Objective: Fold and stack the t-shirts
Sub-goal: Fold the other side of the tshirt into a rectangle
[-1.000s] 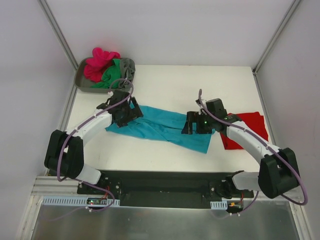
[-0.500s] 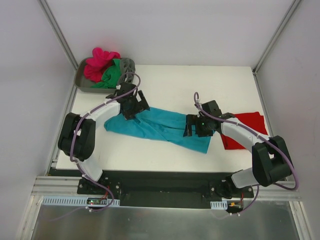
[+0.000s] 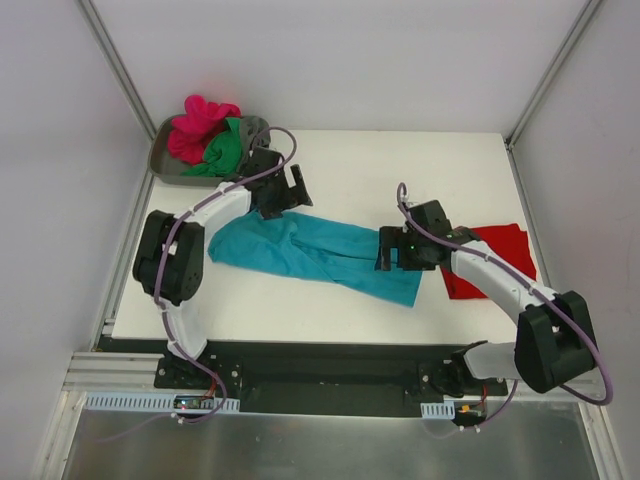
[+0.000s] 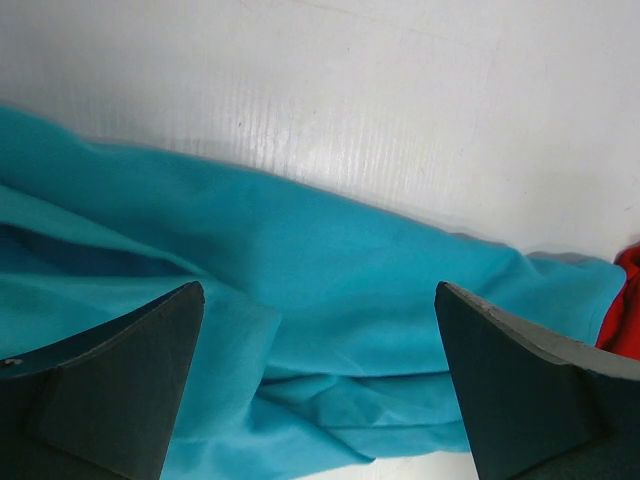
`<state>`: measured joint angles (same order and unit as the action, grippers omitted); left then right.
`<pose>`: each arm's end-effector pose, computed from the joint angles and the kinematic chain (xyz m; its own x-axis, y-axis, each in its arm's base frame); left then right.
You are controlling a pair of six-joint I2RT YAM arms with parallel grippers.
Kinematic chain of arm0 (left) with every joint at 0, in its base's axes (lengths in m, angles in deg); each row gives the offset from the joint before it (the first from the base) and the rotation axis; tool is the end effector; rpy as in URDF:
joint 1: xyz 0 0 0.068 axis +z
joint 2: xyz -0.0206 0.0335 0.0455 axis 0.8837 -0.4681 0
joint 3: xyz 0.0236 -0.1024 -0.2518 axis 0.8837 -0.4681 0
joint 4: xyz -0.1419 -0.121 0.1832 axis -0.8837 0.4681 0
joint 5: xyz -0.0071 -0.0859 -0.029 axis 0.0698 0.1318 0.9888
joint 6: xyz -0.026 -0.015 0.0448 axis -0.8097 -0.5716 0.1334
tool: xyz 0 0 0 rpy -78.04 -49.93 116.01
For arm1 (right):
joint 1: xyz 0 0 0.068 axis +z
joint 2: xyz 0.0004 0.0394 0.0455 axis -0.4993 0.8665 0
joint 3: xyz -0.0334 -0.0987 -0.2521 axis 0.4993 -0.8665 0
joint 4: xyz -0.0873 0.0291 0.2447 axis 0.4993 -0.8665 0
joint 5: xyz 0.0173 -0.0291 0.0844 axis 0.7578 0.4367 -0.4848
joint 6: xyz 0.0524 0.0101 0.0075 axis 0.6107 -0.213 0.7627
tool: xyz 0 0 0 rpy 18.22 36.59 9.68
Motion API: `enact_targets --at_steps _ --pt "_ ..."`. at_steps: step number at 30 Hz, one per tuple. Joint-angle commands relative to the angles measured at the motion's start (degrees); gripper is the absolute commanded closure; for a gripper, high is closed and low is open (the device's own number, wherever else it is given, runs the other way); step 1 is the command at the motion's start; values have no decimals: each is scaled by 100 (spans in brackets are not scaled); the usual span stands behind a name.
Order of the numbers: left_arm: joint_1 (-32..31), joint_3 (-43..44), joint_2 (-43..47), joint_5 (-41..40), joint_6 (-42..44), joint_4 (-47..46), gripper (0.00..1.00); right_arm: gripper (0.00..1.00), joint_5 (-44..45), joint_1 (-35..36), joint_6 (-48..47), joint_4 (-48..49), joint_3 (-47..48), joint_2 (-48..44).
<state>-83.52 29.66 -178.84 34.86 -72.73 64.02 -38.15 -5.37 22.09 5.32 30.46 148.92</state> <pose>0.3877 -0.1577 0.2255 -0.7729 -0.3386 -0.5367 -0.0069 0.8502 -0.5264 0.2416 0.1166 0.2207 -0.7468 -0.2756 -0.6052 -0.4523 0.8777 0.1585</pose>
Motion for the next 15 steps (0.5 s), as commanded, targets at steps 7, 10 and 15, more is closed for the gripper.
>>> enact_targets --at_steps 7,10,15 --pt "-186 -1650 2274 -490 446 -3 1 4 85 -155 -305 -32 959 574" --pt "-186 -2012 2329 -790 296 -21 1 4 -30 -199 -480 74 1346 1188" --pt "-177 -1601 1426 -1001 173 -38 1 4 5 -225 -375 144 1602 1998"
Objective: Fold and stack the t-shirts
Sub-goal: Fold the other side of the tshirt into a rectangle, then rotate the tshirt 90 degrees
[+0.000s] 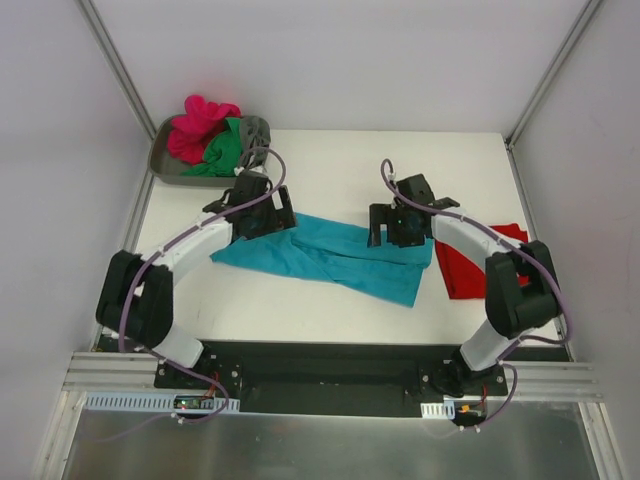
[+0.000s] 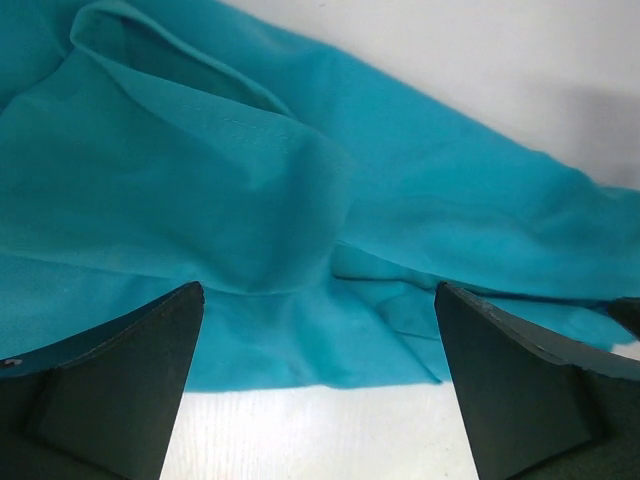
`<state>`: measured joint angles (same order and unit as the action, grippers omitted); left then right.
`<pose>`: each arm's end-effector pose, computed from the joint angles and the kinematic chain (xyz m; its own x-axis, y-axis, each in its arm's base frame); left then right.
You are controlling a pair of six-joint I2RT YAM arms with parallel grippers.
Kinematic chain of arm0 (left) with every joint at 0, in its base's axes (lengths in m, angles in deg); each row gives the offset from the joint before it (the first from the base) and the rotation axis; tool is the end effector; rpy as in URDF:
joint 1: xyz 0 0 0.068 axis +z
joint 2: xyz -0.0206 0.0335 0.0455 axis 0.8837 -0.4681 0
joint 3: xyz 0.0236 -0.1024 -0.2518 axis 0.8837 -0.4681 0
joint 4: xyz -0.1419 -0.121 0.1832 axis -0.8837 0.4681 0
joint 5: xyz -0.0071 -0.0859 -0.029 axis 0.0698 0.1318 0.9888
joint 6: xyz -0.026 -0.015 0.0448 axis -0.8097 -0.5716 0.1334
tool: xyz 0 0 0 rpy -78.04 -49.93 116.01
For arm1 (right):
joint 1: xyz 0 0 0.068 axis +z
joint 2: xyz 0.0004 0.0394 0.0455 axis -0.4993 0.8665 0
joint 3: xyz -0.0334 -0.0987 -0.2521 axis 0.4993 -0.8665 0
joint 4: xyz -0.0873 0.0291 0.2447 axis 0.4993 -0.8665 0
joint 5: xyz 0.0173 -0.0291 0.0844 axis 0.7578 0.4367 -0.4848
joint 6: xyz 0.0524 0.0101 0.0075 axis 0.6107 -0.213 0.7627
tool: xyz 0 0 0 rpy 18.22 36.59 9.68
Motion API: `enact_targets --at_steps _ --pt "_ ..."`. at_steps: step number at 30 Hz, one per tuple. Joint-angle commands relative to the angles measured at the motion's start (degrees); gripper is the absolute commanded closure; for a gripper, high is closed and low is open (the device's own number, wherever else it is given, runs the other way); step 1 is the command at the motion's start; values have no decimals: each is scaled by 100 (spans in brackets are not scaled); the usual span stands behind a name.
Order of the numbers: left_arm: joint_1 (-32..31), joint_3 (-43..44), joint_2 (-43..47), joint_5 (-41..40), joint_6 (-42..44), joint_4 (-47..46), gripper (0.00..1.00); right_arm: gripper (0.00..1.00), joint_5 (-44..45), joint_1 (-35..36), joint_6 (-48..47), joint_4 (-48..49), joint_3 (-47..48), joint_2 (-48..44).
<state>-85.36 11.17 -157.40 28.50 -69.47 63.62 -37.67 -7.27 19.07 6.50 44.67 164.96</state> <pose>0.3011 -0.1309 0.2524 -0.7074 -0.3023 -0.6389 0.0291 0.8907 -0.4537 0.3102 0.1353 0.2196 -0.7386 -0.3000 -0.6038 -0.4567 0.8814 0.1208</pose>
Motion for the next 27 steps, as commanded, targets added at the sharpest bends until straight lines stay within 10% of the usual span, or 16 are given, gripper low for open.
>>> enact_targets --at_steps 1,13,27 --pt "6 415 -1051 -365 -179 1 1 4 -25 -35 -56 87 129 464" --pt "-397 2919 -3557 776 -30 -34 1 4 -823 245 673 290 -1592 -316" --pt "-609 7410 -6546 875 -671 45 1 4 -1370 2662 2159 1037 -1797 -756"
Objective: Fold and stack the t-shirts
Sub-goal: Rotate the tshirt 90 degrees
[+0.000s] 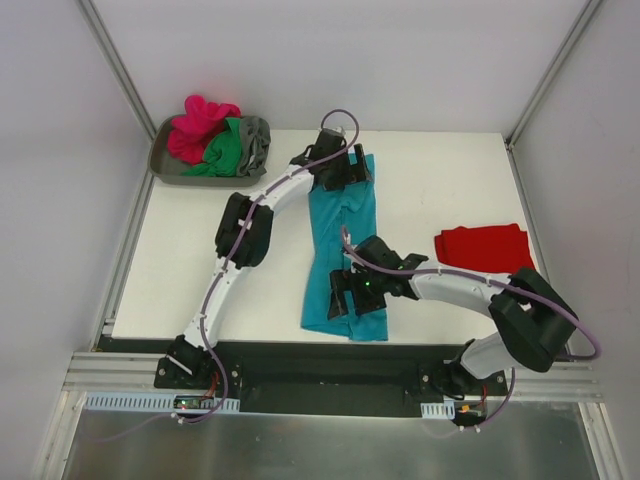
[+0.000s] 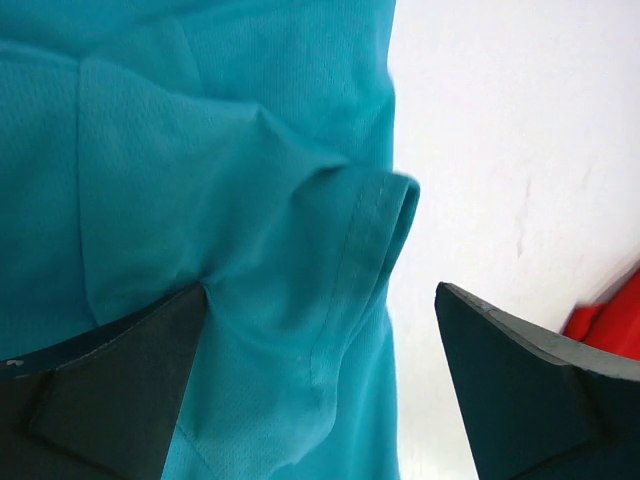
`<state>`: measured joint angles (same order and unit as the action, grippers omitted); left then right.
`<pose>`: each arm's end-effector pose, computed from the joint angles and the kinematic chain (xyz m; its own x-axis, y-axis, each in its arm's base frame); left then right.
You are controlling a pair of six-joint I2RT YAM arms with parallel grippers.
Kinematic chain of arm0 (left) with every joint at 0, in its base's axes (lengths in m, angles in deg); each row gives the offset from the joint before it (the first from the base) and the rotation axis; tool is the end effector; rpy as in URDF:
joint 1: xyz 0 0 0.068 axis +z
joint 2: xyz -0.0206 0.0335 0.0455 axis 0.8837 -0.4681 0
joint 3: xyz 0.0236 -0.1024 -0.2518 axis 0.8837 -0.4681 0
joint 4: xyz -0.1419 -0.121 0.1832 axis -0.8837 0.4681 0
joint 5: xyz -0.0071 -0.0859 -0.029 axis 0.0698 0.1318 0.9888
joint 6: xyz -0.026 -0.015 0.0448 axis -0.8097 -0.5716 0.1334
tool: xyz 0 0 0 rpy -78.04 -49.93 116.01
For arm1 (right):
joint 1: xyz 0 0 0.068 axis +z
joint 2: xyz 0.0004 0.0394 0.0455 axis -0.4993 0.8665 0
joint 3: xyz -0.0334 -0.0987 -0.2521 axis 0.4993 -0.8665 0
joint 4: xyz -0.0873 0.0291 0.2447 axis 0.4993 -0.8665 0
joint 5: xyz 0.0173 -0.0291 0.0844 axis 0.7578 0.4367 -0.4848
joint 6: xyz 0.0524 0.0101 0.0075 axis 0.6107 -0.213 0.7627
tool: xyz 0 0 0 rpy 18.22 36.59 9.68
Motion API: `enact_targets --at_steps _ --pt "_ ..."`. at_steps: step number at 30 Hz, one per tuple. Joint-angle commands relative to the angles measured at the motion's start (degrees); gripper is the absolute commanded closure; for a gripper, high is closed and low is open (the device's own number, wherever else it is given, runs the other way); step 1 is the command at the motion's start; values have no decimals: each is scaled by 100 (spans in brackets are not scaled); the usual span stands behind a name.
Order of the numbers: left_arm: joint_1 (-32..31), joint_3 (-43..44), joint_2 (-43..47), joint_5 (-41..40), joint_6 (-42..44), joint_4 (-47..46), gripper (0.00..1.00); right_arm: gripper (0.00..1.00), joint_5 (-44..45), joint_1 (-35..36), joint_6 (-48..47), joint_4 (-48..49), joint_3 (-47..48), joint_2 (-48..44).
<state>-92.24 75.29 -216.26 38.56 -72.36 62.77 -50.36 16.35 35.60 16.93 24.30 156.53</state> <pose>0.4934 -0.2952 0.1782 -0.7551 -0.2387 -0.6106 0.2380 0.7680 -0.5946 0.1816 0.2086 0.1696 -0.7761 -0.4174 -0.4728 -0.6198 0.6432 0.4496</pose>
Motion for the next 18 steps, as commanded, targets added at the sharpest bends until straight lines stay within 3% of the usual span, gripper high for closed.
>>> enact_targets --at_steps 1,9,15,18 --pt "97 1269 -836 -166 -435 130 1 4 -83 344 472 -40 302 44" --pt "246 1580 -1057 -413 -866 -81 1 4 786 397 -152 -646 601 -791" --pt "299 1746 -812 255 -534 -459 1 4 2401 345 -531 -1297 742 -1423" --pt "273 1721 -356 562 -287 -468 1 4 2554 195 -399 -1297 584 -1924"
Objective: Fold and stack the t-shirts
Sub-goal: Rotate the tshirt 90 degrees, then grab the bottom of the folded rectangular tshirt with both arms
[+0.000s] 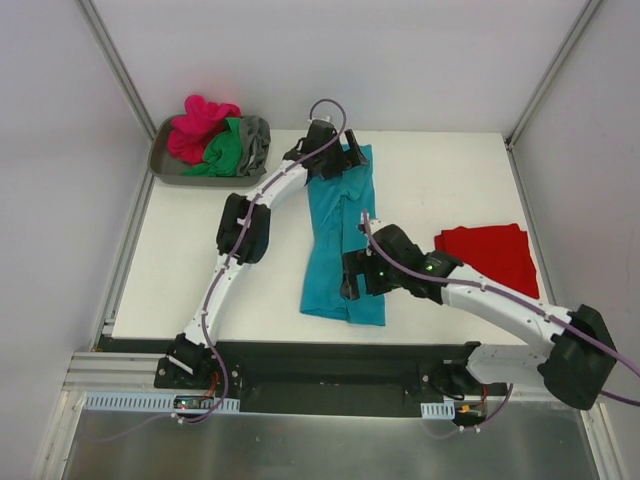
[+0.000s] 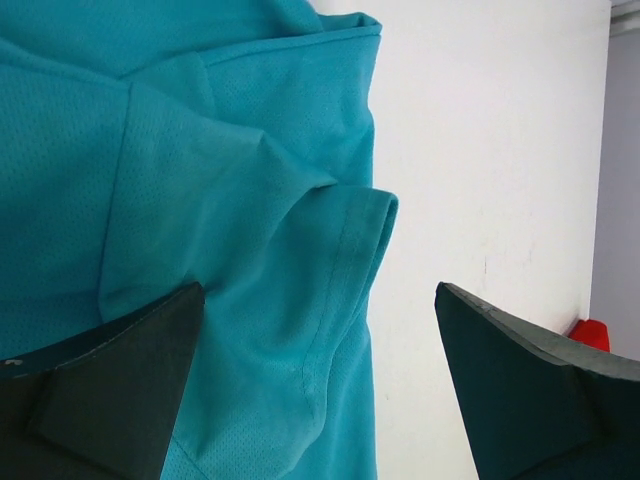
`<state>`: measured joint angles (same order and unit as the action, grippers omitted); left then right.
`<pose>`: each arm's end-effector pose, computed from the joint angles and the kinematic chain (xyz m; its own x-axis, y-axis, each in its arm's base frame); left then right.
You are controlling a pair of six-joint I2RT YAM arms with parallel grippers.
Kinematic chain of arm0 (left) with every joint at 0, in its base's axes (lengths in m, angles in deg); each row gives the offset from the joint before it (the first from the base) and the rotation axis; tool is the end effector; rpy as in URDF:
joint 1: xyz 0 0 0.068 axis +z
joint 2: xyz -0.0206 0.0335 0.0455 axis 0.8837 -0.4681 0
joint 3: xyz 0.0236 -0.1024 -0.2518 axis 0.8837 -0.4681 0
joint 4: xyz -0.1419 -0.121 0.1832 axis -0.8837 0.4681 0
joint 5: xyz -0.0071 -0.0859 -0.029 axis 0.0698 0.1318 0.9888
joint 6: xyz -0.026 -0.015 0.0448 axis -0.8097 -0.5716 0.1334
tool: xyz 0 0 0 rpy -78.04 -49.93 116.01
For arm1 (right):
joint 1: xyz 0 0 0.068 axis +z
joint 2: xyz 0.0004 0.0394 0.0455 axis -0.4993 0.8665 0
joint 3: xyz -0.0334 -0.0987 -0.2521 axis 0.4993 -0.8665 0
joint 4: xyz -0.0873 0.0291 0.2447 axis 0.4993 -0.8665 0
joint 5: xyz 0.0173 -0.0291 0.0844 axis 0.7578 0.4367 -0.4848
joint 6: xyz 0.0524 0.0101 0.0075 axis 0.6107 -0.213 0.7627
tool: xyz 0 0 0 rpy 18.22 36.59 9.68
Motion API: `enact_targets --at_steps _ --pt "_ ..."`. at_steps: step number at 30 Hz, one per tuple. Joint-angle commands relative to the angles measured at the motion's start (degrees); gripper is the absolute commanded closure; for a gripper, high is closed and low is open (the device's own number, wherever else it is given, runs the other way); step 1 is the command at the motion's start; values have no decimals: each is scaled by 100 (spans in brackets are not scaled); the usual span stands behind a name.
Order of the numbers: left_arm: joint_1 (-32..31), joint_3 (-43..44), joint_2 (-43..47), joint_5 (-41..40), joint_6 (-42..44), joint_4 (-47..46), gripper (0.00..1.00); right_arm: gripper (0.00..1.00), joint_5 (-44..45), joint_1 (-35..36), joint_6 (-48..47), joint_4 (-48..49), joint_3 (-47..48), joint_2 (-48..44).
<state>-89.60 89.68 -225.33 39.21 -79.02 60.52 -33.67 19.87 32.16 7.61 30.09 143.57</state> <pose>0.5336 -0.2867 0.1787 -0.7004 -0.3917 -0.5967 0.1996 0.6951 -0.6907 0.1654 0.2002 0.2441 -0.6292 -0.3829 -0.6764 -0.6677 0.7117 0.2183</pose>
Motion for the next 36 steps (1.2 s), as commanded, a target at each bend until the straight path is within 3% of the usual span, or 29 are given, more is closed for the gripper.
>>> enact_targets --at_steps 1,5,8,12,16,20,28,31,36 --pt "-9 178 875 567 546 -243 1 4 893 -192 58 -349 -83 -760" --pt "-97 -1112 2298 849 968 -225 1 4 238 -210 182 107 -338 -1051" --pt "-115 -2700 3695 868 1337 -172 1 4 -441 -166 261 582 -374 -815" --pt "-115 -5634 5760 -571 1418 -155 1 4 -487 79 60 505 -24 -122" --pt "-115 -7965 7413 -1785 743 -67 1 4 -93 598 -704 -233 934 784" --pt "-115 -9567 8592 -2060 -286 223 1 1 -161 853 -837 -287 1584 1688" --pt "-115 -10633 10088 -2640 -797 1049 1 30 242 915 -575 -656 2237 2710" --pt "-115 -10757 10265 -2640 -798 1102 1 39 217 924 -434 -761 2315 2886" --pt "-115 -10704 10055 -2666 -763 1164 1 46 58 933 -188 -639 2220 3088"
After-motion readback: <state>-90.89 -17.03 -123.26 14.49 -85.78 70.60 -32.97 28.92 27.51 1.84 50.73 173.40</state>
